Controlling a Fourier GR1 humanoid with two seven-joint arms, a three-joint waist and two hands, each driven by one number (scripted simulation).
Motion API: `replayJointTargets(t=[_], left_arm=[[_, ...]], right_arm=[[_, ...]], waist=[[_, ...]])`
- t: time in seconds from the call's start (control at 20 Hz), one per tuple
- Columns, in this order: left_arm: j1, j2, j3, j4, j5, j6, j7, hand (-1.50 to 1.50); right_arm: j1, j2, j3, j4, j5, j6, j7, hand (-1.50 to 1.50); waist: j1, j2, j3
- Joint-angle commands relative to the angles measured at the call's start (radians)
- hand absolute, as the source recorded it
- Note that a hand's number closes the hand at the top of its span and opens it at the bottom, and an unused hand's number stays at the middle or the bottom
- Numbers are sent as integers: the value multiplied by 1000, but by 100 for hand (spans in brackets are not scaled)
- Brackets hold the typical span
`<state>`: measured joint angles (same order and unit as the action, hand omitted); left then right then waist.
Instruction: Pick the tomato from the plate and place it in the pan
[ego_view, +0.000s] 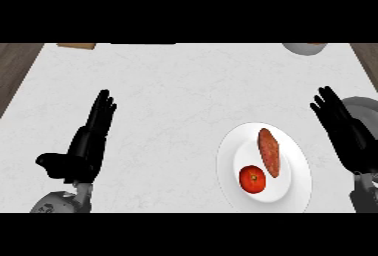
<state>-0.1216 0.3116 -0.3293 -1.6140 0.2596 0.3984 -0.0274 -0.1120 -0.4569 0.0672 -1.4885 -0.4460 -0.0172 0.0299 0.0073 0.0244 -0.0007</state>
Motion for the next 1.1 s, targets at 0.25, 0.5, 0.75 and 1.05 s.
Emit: replayJointTargets(t=[0.25, 0.5, 0.75, 1.05], left_arm=[[-3, -8, -70, 37, 104, -160, 114, 0], [-1, -24, -41, 108, 165, -208, 125, 0], [24, 3, -22, 76, 169, -239, 151, 0], [27, 7, -30, 73, 171, -235, 163, 0]], right_arm=[[-273, -78, 332, -125, 422, 78, -57, 150], [-239, -59, 392, -88, 794, -195, -244, -150], [-257, -57, 489, -80, 925, -143, -216, -150], [-313, -158, 715, -81, 1219, 108, 174, -150]], waist=[[74, -16, -7], [9, -16, 0], [0, -24, 0], [6, -37, -10]])
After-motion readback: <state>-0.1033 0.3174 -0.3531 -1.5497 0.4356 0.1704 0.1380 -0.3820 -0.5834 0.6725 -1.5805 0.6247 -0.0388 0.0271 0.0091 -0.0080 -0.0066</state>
